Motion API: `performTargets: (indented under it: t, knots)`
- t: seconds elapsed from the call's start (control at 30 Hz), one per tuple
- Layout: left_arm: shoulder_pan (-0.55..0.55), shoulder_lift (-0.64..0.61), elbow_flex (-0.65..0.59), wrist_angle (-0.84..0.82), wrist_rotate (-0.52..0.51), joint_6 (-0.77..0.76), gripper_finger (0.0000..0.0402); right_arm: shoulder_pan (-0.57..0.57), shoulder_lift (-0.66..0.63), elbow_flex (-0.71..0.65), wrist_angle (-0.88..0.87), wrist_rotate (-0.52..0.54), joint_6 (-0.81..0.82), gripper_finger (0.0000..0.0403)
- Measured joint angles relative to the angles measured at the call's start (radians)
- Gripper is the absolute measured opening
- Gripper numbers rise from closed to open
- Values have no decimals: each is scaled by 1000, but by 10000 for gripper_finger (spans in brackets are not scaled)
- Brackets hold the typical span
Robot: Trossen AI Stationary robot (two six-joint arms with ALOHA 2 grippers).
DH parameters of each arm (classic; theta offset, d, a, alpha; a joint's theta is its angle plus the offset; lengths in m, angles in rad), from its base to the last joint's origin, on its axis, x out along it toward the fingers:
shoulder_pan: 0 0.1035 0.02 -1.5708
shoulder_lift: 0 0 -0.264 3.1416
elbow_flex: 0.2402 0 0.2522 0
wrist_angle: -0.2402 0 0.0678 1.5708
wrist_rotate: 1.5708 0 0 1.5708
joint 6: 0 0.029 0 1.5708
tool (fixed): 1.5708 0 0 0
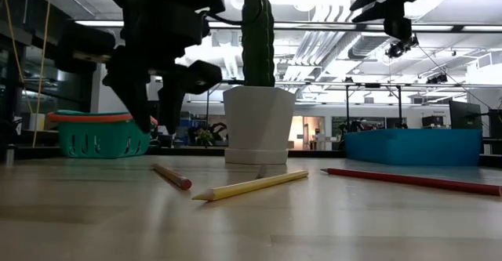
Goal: Sort pens & pencils
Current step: Put the orange pencil into the green bin
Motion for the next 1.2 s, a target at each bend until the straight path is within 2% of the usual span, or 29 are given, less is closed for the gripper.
performTargets:
  t: [0.23,0.47,0.83,1.2]
  knots:
    - [0,-1,0,41,-10,35,133,100,14,0,10,86,48,89]
    - [0,37,2,63,-10,50,133,157,40,0,49,114,59,89]
    - [-17,82,0,62,12,67,133,183,55,0,69,134,66,89]
    - [-32,92,0,76,-15,114,133,183,55,0,69,139,64,89]
